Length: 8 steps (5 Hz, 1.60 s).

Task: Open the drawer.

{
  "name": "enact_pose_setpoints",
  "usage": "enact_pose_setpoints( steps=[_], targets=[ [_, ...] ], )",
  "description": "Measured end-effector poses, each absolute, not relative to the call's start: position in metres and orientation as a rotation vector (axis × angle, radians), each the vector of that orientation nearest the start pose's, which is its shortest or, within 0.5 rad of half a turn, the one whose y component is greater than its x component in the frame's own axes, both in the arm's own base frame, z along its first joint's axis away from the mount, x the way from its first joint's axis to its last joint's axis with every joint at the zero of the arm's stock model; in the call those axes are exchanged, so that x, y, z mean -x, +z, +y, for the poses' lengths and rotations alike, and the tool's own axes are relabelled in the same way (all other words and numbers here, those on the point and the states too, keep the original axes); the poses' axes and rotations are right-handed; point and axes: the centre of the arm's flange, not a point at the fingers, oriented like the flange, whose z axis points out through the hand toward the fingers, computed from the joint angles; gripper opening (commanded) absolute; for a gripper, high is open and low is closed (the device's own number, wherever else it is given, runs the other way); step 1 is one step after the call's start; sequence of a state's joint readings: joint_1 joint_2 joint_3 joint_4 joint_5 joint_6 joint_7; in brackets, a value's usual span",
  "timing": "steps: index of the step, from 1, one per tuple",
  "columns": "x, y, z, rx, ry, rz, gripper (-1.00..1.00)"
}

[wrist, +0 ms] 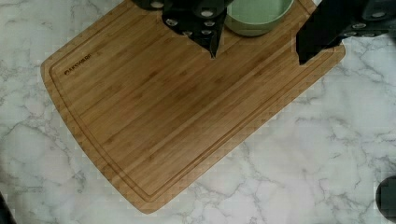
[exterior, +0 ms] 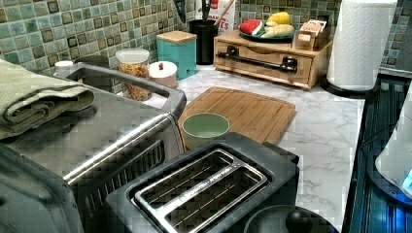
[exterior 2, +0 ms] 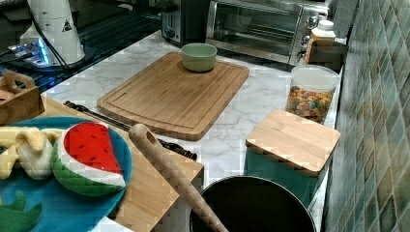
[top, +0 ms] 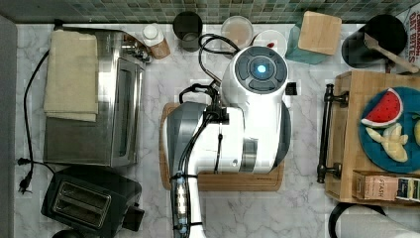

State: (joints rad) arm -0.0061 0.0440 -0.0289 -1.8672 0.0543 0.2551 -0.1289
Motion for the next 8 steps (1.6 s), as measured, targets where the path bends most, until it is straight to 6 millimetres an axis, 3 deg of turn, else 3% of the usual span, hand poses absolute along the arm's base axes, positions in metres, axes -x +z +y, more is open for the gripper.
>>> enact_pose_setpoints(
  steps=[3, 4, 5, 6, 8],
  targets=[
    [-0.564, 0.465, -0.018, 2.933, 0.175, 1.061, 1.00],
    [-0.569, 0.457, -0.024, 3.012, 0.048, 0.834, 1.00],
    [-0.565, 0.440, -0.042, 3.135, 0.054, 0.580, 1.00],
    [-0.563, 0.418, -0.073, 3.188, 0.079, 0.374, 1.00],
    [-0.559, 0.381, -0.161, 3.203, 0.022, 0.364, 1.00]
  ],
)
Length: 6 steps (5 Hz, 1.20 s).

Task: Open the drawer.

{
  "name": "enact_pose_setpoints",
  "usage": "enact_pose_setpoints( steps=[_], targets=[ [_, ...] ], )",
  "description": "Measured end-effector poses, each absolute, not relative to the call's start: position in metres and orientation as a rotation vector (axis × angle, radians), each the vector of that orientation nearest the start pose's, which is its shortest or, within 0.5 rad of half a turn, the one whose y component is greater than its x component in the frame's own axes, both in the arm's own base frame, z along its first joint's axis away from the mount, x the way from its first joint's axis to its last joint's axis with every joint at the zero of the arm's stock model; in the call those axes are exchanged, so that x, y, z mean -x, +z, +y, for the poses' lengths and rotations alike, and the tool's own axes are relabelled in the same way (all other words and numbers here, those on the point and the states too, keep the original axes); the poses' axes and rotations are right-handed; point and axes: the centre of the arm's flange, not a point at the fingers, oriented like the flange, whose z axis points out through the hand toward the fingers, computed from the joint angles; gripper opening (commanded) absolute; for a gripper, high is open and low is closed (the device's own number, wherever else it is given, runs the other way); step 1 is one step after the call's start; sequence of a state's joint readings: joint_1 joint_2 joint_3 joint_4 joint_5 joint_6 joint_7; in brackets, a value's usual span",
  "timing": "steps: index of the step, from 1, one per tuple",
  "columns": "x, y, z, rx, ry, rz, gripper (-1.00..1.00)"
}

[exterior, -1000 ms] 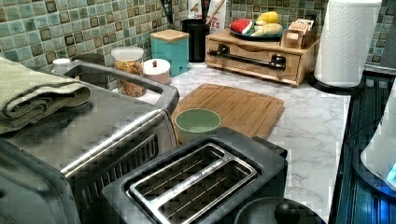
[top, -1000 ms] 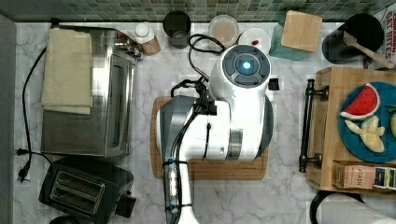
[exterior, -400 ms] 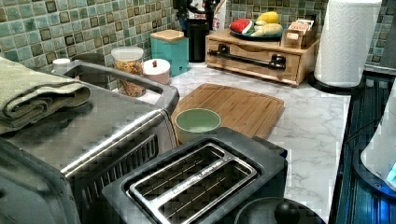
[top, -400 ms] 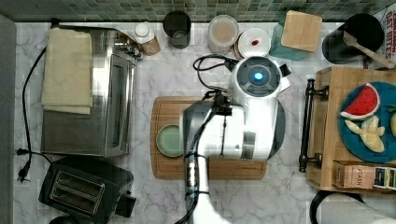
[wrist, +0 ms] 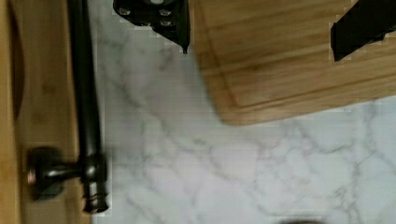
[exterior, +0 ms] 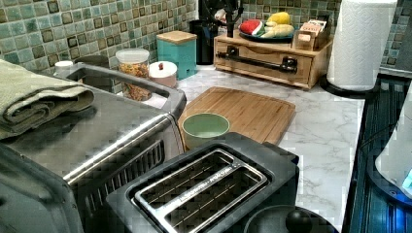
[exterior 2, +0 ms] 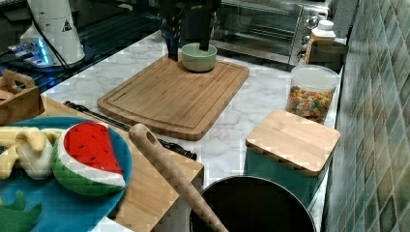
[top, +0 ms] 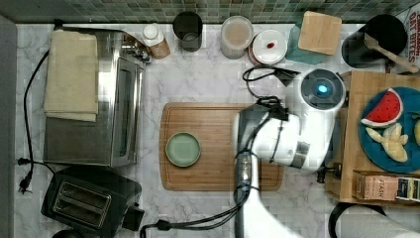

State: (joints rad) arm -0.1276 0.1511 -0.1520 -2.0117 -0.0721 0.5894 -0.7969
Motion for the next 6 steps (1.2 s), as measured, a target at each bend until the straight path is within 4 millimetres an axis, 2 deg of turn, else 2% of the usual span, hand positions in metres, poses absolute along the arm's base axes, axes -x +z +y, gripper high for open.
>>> enact_pose_setpoints(
  steps=[2, 3, 4, 5, 6],
  targets=[
    [-0.537, 0.354, -0.233, 3.210, 0.085, 0.474, 1.00],
    [-0.531, 0.351, -0.254, 3.284, 0.087, 0.458, 1.00],
    [-0.531, 0.348, -0.260, 3.271, 0.020, 0.454, 1.00],
    [-0.533, 0.344, -0.259, 3.287, -0.103, 0.419, 1.00],
    [-0.532, 0.335, -0.253, 3.290, -0.152, 0.398, 1.00]
  ],
)
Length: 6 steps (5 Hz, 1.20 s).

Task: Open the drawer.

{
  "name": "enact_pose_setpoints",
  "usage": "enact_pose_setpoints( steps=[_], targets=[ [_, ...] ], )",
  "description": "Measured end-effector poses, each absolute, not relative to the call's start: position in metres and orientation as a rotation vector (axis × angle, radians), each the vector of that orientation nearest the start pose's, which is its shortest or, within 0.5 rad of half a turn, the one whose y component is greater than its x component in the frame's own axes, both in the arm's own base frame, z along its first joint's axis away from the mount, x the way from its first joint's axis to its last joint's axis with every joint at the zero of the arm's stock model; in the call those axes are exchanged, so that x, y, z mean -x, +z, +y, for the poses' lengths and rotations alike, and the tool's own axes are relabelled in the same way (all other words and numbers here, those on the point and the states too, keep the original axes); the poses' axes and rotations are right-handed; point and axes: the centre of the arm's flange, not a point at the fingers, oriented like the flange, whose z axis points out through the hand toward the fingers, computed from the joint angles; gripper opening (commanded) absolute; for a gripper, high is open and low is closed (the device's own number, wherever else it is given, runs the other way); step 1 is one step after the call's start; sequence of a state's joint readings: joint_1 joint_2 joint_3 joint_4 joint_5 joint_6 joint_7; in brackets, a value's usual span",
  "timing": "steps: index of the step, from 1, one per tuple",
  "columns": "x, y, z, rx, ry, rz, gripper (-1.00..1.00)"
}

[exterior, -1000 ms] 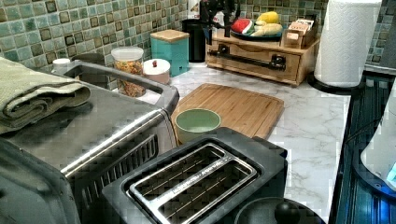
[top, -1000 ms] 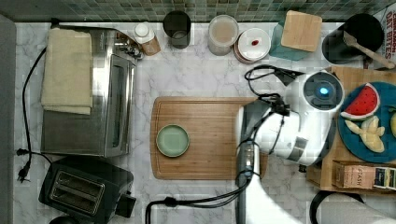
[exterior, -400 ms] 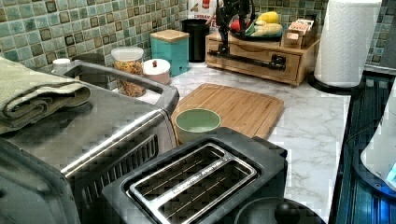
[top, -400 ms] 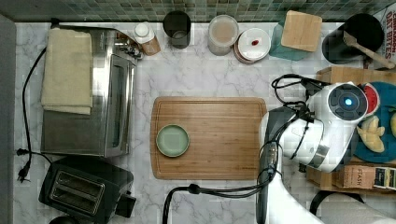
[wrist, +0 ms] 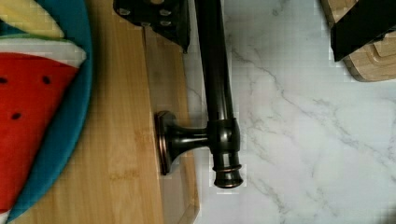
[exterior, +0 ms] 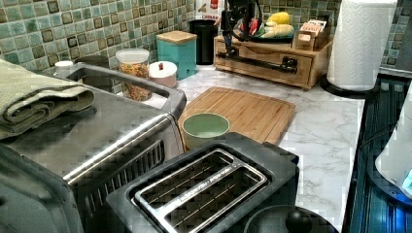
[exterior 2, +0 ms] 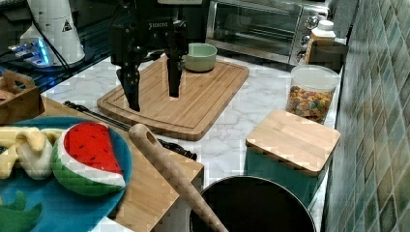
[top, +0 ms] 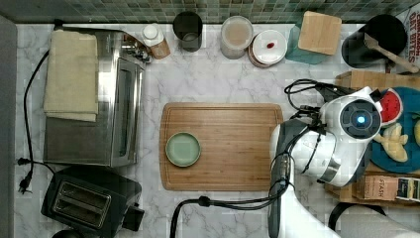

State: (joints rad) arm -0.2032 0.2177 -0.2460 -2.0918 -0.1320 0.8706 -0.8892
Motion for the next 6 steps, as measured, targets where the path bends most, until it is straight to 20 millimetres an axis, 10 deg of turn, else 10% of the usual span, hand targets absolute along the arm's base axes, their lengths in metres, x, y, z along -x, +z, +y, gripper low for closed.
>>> enact_pose_setpoints(
  steps=[6],
  targets=[
    [-0.486, 0.257, -0.263, 3.253, -0.224, 0.390, 1.00]
  ],
)
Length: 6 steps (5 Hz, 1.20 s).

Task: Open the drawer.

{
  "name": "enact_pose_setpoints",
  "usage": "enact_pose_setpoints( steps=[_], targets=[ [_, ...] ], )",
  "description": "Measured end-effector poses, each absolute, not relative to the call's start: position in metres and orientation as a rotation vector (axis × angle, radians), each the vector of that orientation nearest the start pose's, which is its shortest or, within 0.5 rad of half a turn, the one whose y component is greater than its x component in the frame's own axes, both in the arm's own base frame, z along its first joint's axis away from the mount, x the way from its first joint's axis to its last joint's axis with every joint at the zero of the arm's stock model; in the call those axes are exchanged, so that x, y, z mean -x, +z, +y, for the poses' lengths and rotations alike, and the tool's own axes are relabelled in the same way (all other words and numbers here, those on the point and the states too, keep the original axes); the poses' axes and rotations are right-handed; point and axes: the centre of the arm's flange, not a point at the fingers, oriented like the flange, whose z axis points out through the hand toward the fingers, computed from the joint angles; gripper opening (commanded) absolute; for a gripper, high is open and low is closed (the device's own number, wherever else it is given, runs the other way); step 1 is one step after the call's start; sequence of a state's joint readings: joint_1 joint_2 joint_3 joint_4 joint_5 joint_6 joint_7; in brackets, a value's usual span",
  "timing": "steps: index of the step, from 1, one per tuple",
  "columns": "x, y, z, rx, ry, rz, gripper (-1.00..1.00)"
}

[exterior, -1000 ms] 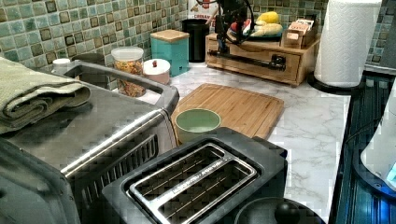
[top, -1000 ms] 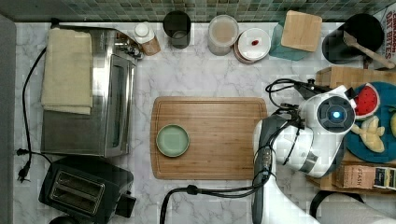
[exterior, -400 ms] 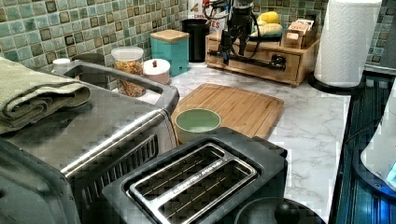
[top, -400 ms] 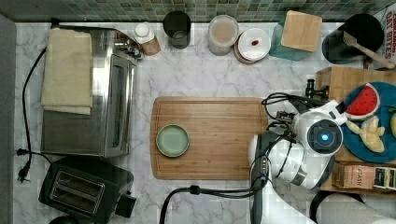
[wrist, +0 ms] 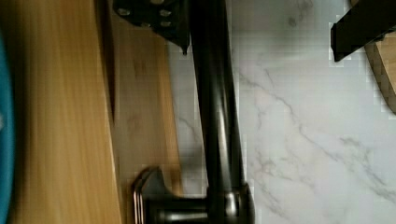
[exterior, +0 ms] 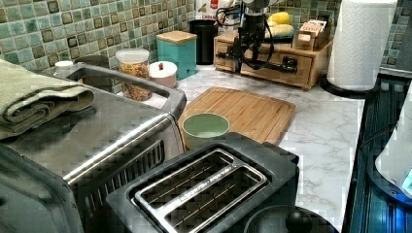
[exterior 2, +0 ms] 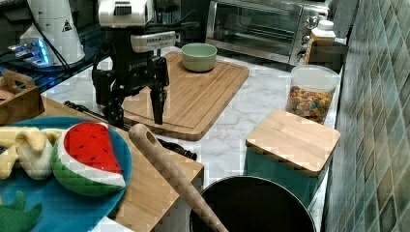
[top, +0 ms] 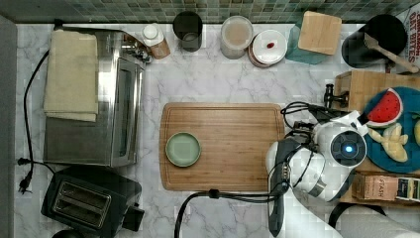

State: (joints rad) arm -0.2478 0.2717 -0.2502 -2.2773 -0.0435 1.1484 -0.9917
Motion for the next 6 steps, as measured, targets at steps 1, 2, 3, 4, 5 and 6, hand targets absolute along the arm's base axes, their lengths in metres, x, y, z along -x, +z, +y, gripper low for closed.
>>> enact_pose_setpoints(
  steps=[1, 2, 3, 4, 5, 6],
  targets=[
    [-0.485, 0.250, -0.263, 3.249, -0.216, 0.402, 1.00],
    [-0.486, 0.251, -0.264, 3.245, -0.221, 0.410, 1.00],
    [-0.487, 0.247, -0.265, 3.233, -0.219, 0.438, 1.00],
    [-0.490, 0.240, -0.269, 3.227, -0.209, 0.345, 1.00],
    [-0.490, 0.232, -0.276, 3.181, -0.243, 0.400, 1.00],
    [-0.491, 0.230, -0.274, 3.169, -0.231, 0.428, 1.00]
  ],
)
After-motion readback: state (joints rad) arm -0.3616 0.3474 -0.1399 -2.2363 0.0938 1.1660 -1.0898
